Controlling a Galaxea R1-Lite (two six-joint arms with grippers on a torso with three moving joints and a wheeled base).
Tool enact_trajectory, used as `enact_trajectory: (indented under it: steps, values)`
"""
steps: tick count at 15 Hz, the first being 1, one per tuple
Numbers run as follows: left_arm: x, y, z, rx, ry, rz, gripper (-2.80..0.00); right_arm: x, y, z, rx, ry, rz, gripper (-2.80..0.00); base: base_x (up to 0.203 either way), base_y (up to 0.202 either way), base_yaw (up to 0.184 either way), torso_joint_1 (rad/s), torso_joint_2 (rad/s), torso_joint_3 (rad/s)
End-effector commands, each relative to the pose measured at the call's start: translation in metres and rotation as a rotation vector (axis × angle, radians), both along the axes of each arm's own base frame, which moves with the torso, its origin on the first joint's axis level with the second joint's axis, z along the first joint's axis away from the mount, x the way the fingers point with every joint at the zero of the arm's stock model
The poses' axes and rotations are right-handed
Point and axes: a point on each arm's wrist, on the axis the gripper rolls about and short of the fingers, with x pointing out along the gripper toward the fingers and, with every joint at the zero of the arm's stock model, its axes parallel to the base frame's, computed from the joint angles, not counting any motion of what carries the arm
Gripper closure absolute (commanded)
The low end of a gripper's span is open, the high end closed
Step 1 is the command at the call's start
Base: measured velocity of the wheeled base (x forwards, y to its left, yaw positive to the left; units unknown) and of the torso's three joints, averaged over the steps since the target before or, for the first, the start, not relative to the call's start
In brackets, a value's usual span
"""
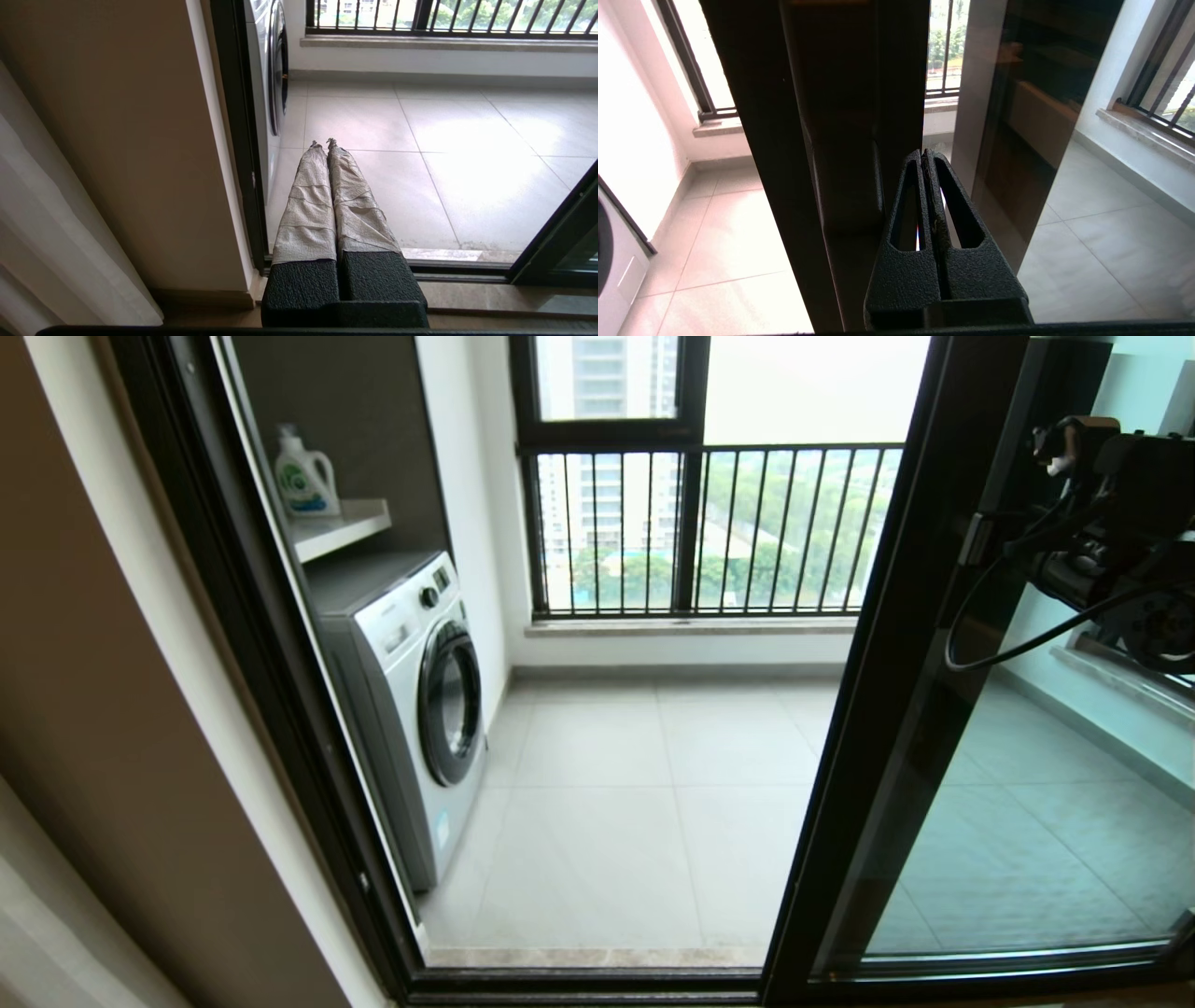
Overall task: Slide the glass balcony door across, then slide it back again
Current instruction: Close the slid door
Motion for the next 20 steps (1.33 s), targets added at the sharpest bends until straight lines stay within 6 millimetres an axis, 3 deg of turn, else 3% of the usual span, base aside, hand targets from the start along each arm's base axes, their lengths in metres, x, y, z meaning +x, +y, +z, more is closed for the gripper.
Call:
enact_trajectory:
  steps: [1,6,20]
  values:
    - [0.0,0.0,0.0,-0.001,-0.001,0.0,0.0,0.0,0.011,0.0,0.002,-0.001,0.001,0.0,0.0,0.0,0.0,0.0,0.0,0.0]
    - [0.0,0.0,0.0,-0.001,-0.001,0.001,0.0,0.003,0.05,-0.002,-0.012,0.004,0.066,0.0,0.0,0.0,0.0,0.0,0.0,0.0]
    - [0.0,0.0,0.0,-0.001,-0.001,0.001,0.0,0.041,0.157,-0.017,-0.006,-0.039,0.19,0.0,0.0,0.0,0.0,0.0,0.0,0.0]
